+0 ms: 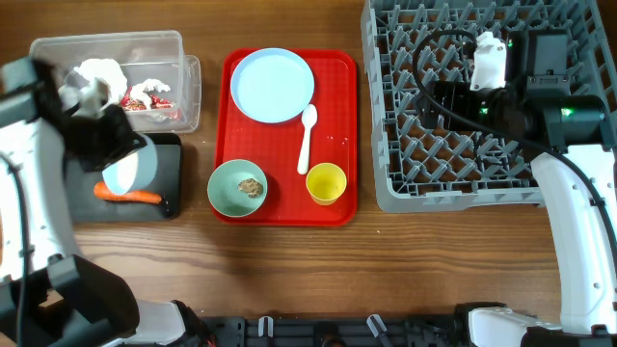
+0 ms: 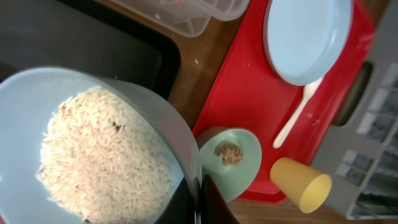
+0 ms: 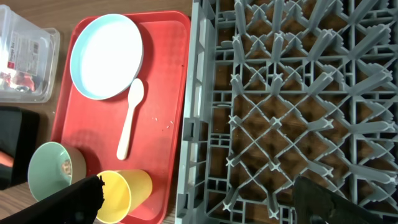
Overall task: Sort waste into correct bins and load items into the dishwasher rack
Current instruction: 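Lift the rice bowl and move it over the black tray, then tilt the bowl to pour the rice onto the black tray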
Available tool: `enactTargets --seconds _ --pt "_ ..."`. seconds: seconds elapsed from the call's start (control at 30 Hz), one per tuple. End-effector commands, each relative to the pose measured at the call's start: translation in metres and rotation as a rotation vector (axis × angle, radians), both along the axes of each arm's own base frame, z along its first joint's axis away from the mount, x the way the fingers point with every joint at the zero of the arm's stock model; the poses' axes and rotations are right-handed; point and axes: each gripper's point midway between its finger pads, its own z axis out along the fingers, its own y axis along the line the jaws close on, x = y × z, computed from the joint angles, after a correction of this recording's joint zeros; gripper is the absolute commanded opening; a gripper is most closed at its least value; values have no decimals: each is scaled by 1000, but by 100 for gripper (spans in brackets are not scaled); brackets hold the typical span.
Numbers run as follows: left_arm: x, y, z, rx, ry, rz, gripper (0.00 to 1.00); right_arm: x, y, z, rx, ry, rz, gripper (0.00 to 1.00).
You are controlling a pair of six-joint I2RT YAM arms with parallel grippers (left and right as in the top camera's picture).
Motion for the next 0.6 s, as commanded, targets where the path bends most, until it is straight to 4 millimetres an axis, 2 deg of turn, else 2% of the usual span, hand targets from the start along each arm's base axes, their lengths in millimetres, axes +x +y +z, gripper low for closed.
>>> enactTargets --seconds 0.0,0.2,0.33,0.47,0.57 --pt "-4 6 2 -215 -161 -5 4 3 -1 2 8 0 -14 100" --pt "7 34 -13 -397 -314 77 4 3 -1 2 9 0 -15 100" --pt "15 37 -20 -517 -349 95 4 1 -1 1 9 9 -15 100" --pt "19 42 -11 -656 -407 142 4 -1 -1 0 8 18 -15 100" --pt "17 46 -4 -698 -430 167 4 -2 -1 -1 8 22 -14 100"
